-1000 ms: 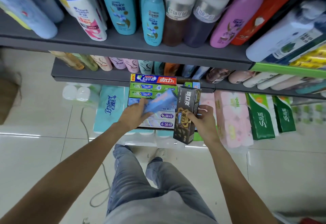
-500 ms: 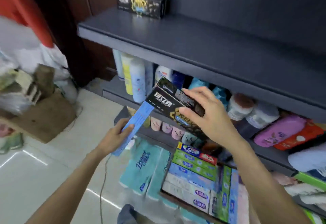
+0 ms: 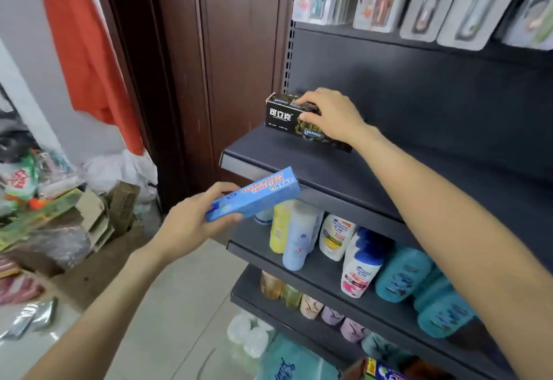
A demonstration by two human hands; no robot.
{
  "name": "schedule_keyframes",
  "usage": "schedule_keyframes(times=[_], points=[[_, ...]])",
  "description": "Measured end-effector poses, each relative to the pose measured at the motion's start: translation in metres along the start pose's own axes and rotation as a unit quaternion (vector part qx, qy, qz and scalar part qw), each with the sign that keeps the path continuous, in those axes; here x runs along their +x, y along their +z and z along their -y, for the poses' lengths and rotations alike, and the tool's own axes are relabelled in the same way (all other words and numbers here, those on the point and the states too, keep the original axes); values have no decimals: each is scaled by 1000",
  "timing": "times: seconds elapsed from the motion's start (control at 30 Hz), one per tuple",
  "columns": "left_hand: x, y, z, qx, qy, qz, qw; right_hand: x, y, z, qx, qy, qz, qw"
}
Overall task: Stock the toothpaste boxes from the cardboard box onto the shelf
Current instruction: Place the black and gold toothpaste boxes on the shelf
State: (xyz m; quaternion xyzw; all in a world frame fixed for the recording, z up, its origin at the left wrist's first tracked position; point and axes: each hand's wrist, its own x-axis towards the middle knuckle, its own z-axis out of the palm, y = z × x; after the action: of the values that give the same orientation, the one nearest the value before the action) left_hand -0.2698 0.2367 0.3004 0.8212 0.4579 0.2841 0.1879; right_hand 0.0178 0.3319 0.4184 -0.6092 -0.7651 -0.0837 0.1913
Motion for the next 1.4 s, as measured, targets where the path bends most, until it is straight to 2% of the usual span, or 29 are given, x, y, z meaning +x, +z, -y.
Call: schedule_keyframes(times=[0.2, 0.27, 0.37, 0.43, 0.53, 0.63, 0.73, 0.8, 0.83, 0.87, 0.9, 0.97, 1.0, 1.07, 1.13, 1.23, 1.3, 1.4], points=[[45, -45, -3, -22, 0, -62, 998, 28, 35, -5, 3, 33, 33, 999], [62, -43, -5, -79, -21, -80, 993, 16, 27, -1, 76, 43, -18, 996], [92, -30, -21, -174, -63, -92, 978, -29, -1, 18, 238, 64, -117, 962], [114, -17, -44, -227, -75, -80, 968, -67, -15, 32, 271, 57, -128, 952], [145, 8, -85, -254, -96, -59, 961, -107, -23, 43, 222, 51, -73, 971], [164, 40, -129, -326, -71, -38, 942, -123, -26, 35, 88, 89, -44, 991], [171, 66, -172, -447, -70, 32, 891, -137, -33, 8, -47, 131, -36, 990], [172, 77, -190, -512, -77, 79, 852, -146, -43, -18, -20, 161, -59, 985], [174, 83, -194, -523, -74, 91, 845, -151, -49, -34, 28, 179, -80, 980], [175, 88, -194, -511, -64, 91, 852, -155, -55, -50, 88, 201, -92, 971], [177, 93, -192, -469, -37, 76, 879, -160, -62, -67, 154, 223, -88, 959], [186, 99, -183, -291, 83, 8, 953, -169, -73, -99, 287, 250, -46, 924], [194, 101, -179, -178, 156, -26, 971, -175, -77, -113, 330, 252, -20, 910], [215, 103, -175, 8, 275, -37, 961, -182, -81, -137, 359, 246, 29, 900], [240, 106, -178, 121, 331, 32, 935, -185, -82, -155, 378, 240, 65, 892], [271, 115, -191, 188, 342, 124, 912, -176, -80, -179, 347, 239, 76, 904], [290, 122, -197, 211, 344, 117, 908, -165, -75, -196, 268, 227, 50, 935], [317, 134, -199, 209, 313, 96, 922, -145, -61, -219, 122, 236, -7, 964]])
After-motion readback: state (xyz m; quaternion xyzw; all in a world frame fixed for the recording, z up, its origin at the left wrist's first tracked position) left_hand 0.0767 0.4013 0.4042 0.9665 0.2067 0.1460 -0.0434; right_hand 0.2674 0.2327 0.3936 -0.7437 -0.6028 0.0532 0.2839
